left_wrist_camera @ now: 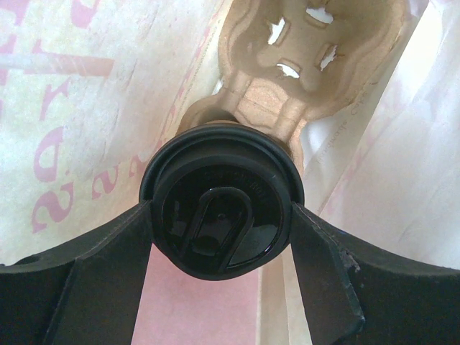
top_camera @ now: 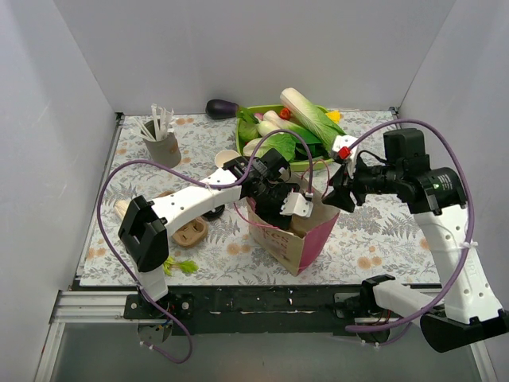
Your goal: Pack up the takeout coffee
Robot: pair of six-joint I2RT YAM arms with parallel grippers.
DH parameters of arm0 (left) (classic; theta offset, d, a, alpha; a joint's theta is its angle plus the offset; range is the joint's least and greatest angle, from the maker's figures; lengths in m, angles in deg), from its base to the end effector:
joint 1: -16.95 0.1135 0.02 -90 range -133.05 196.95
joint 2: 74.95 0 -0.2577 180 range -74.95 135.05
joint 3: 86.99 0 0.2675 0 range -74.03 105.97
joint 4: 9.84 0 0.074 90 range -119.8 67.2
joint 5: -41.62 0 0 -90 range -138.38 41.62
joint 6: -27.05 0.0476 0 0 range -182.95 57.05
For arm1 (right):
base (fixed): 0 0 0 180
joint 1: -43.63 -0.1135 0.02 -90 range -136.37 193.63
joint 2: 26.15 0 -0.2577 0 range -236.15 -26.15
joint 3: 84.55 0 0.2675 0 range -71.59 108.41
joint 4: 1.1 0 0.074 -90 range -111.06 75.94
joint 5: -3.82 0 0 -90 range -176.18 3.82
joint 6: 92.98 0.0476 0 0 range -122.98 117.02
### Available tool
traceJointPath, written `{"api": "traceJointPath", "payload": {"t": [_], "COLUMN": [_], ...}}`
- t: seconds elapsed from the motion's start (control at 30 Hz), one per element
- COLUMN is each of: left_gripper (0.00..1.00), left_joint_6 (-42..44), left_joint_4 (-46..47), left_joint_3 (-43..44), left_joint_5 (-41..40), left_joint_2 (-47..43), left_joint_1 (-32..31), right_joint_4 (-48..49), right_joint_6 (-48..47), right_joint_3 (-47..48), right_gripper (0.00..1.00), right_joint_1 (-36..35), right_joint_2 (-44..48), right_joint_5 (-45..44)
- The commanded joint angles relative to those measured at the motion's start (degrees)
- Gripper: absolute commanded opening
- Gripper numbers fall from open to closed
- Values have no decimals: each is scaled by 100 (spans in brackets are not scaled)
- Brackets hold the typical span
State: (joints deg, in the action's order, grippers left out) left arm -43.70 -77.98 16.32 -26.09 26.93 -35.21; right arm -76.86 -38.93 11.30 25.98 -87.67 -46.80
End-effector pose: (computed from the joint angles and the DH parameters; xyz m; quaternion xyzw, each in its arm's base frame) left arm 0.2232 -0.3168 0.2639 0.5925 0.7575 -0.2377 0.1363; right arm 0.1825 0.0897 0.4176 -0.5106 0.7036 0.2416 0.4311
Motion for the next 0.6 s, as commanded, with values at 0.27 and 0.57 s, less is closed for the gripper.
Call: {"api": "traceJointPath", "payload": {"t": [0.27, 0.57], "left_gripper": [0, 0], "left_joint_6": [-395, -650], "left_joint_4": [-248, -292], "left_joint_3": [-298, -333], "left_joint_5": [-93, -145], "left_joint_2": [33, -28], "left_joint_1": [-13, -22], "right_joint_4": [137, 207], "right_joint_6": [817, 940], "right_joint_3": [798, 790], "right_gripper": [65, 65], "right_joint_1": [-2, -2], "right_joint_2": [333, 465], "right_joint_5": [-756, -879]}}
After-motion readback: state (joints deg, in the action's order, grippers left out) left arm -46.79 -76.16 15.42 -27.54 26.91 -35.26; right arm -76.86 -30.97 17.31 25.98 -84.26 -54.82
